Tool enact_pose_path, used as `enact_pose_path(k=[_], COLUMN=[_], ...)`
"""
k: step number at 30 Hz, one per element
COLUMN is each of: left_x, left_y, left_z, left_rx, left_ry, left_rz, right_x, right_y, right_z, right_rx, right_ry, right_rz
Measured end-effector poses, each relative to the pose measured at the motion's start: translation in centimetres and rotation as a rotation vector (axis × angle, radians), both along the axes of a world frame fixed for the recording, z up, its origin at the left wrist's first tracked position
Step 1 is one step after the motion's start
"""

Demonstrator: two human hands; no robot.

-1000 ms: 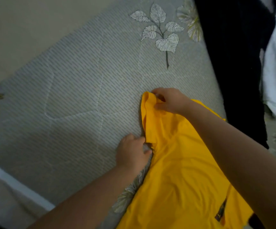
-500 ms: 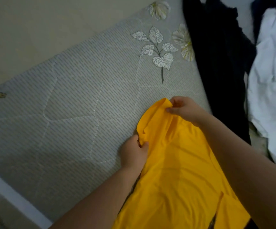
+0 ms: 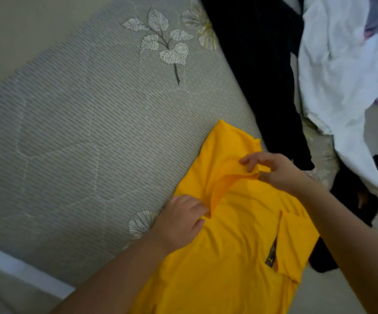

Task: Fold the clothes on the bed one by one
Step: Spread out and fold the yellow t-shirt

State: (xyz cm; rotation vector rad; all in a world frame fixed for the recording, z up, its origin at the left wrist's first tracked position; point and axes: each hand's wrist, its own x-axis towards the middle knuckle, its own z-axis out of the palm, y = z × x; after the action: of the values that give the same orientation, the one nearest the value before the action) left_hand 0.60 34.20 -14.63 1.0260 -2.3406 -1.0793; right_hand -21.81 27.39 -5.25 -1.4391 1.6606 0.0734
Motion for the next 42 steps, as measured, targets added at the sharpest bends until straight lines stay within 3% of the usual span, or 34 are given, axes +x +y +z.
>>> enact_pose_path(k=[2,4,8,10,13,19,31,36,39,42], left_x=[-0.4,-0.3,0.5,0.7,0.7,1.1,2.6,2.4,2.5,2.8], left_y=[1.0,1.2,0.2,-0.3,-1.1,-2.9,-6.3,-5.3,-2.8,1.5], left_z=[-0.1,-0.2,-0.8,-1.3,-2.0,-3.0,-4.1,-3.2,-2.9,-2.9], left_rx=[-0.005,-0.070,-0.140,-0.154,-0.128,0.004,-0.097,-0.127,-0.148,-0.294], left_ry=[-0.060,-0.096,-0.256,-0.307,-0.273,-0.211,-0.228,-0.253,-0.278,-0.255], left_rz=[-0.142,-0.113,0.111,0.116,0.036,0.047,0.177,0.185,0.213,0.107], right_x=[-2.2,-3.6,-2.8,-1.5,0.3,1.9,3.2,2.8,1.7,1.1], right_y=[4.1,6.8,5.8,2.8,-2.8,-9.4,-12.1,-5.9,2.9,13.7], right_z=[-0.8,-2.3,-5.1,-6.6,-8.6,-10.7,-11.1,-9.7,-9.4,-9.1], right_rx=[0.158,0.215,-0.104,-0.256,-0.223,-0.236,-0.365,-0.426,-0.465,-0.462], right_ry=[0.161,0.254,0.339,0.333,0.281,0.231,0.179,0.186,0.262,0.381], right_rz=[0.041,0.025,-0.148,-0.271,-0.404,-0.397,-0.428,-0.461,-0.577,-0.613])
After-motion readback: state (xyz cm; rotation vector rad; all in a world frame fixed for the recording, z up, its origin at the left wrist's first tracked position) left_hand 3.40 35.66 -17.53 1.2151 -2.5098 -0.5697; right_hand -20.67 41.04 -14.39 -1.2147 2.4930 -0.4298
